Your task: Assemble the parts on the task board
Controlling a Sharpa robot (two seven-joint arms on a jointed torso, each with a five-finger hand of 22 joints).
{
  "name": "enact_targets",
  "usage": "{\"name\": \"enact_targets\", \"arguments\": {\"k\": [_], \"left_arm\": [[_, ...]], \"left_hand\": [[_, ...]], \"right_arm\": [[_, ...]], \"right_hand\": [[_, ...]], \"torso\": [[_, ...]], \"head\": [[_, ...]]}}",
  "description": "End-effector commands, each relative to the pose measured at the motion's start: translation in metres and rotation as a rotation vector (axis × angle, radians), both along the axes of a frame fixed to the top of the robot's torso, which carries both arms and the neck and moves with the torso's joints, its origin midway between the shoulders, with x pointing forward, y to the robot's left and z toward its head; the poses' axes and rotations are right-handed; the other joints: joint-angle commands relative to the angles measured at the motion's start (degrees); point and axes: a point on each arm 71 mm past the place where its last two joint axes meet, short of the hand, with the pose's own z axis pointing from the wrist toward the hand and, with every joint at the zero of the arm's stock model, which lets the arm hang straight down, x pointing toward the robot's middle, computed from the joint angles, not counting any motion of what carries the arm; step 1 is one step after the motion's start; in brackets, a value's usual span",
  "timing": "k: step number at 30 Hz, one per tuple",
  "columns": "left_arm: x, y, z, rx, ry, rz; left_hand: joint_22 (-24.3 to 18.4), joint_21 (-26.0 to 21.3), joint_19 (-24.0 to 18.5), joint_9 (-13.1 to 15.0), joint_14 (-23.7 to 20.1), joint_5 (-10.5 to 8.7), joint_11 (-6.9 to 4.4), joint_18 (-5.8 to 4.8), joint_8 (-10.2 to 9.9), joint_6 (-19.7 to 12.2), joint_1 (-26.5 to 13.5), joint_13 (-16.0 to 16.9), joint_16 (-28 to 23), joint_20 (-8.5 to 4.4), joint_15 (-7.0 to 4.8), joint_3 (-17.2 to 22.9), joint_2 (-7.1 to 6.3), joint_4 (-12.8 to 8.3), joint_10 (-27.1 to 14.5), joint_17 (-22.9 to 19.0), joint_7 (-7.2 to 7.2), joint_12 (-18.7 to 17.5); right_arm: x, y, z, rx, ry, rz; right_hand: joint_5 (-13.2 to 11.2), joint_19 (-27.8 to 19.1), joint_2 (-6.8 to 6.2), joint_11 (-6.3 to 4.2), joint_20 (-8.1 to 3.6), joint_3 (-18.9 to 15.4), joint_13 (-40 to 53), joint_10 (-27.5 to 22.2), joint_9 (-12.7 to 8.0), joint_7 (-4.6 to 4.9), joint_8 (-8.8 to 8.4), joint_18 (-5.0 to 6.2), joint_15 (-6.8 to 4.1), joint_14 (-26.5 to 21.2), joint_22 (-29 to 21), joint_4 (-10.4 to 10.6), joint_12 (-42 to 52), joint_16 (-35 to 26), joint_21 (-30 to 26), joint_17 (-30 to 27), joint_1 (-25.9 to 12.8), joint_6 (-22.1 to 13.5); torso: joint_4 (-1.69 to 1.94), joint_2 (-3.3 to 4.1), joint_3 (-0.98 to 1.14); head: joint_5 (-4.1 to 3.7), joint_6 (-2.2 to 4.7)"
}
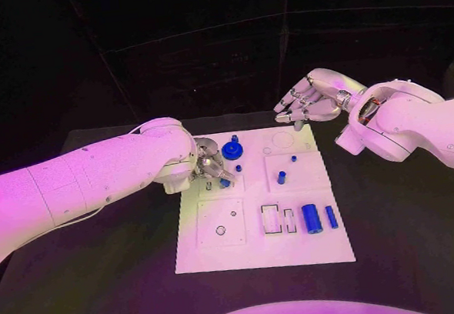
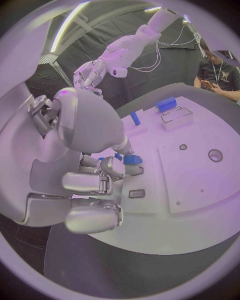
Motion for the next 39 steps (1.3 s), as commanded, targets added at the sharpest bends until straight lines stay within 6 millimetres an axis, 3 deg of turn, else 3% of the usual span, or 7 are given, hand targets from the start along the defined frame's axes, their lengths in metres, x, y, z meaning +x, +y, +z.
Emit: {"name": "enact_targets", "arguments": {"k": [1,8,13,31,39], "left_arm": [[0.000,-0.002,0.005,-0.061,-0.048,0.017],[-0.002,0.002,0.010,-0.081,-0.130,0.069],[-0.003,0.007,0.010,-0.086,-0.183,0.100],[-0.013,0.014,-0.012,-0.056,-0.273,0.093],[-0.016,0.012,-0.016,-0.040,-0.256,0.072]], "left_hand": [[0.07,-0.32,-0.01,0.44,6.05,-0.14,0.02,-0.76,0.65,-0.13,-1.94,0.27,0.17,0.21,0.24,12.93,-0.82,-10.30,0.58,15.09,-0.17,0.23],[-0.06,-0.51,-0.06,1.21,6.05,-0.29,0.06,-0.71,1.64,-0.44,-4.00,-0.44,0.17,0.18,0.15,16.34,-1.75,-11.01,0.33,15.09,-0.26,-0.26],[0.01,-0.48,-0.03,1.29,6.05,-0.33,0.06,-0.73,1.75,-0.44,-4.23,-0.39,0.17,0.17,0.14,16.56,-1.79,-11.00,0.40,15.09,-0.27,-0.21],[0.15,-0.42,0.04,1.54,6.05,-0.78,0.03,-0.75,2.12,-0.47,-5.03,-0.38,0.17,0.15,0.12,16.99,-2.00,-10.89,0.58,15.09,-0.34,-0.12],[0.36,-0.33,0.12,1.81,6.05,-2.30,-0.12,-0.78,2.57,-0.37,-5.55,-0.01,0.17,0.10,0.04,17.10,-2.34,-11.02,0.96,15.09,-0.55,0.27]], "right_arm": [[0.000,0.001,0.001,-0.002,-0.001,0.011],[0.001,0.001,0.001,-0.002,0.001,0.011],[0.001,0.001,0.000,-0.002,0.003,0.010],[0.001,-0.001,0.000,-0.002,0.008,0.010],[0.002,0.000,0.000,-0.002,0.009,0.012]], "right_hand": [[0.30,0.04,-0.05,0.18,0.33,-0.04,-0.05,-0.41,-0.06,0.37,-0.34,0.67,0.18,-0.12,-0.09,0.23,-0.25,-0.33,-0.38,-0.06,0.61,0.02],[0.45,0.03,-0.02,0.24,0.36,-0.07,-0.11,-0.47,-0.06,0.40,-0.37,0.66,0.22,-0.15,-0.15,0.36,-0.26,-0.41,-0.48,-0.08,0.50,0.00],[0.53,0.03,0.02,0.27,0.40,-0.08,-0.15,-0.51,-0.06,0.43,-0.39,0.66,0.25,-0.17,-0.20,0.49,-0.26,-0.47,-0.56,-0.10,0.39,-0.02],[0.59,0.03,0.09,0.31,0.44,-0.12,-0.21,-0.54,-0.05,0.46,-0.41,0.65,0.30,-0.18,-0.27,0.69,-0.24,-0.54,-0.68,-0.12,0.21,-0.03],[0.59,0.03,0.09,0.31,0.44,-0.12,-0.21,-0.54,-0.05,0.46,-0.41,0.65,0.30,-0.18,-0.27,0.69,-0.24,-0.54,-0.68,-0.12,0.21,-0.03]], "torso": [[0.03,-0.02,0.02],[0.08,0.00,0.07],[0.11,-0.01,0.11],[-0.13,0.04,-0.08],[-0.15,0.06,-0.02]], "head": [[0.12,0.03],[0.17,0.31],[0.34,0.15],[0.66,-0.22],[0.66,-0.36]]}}
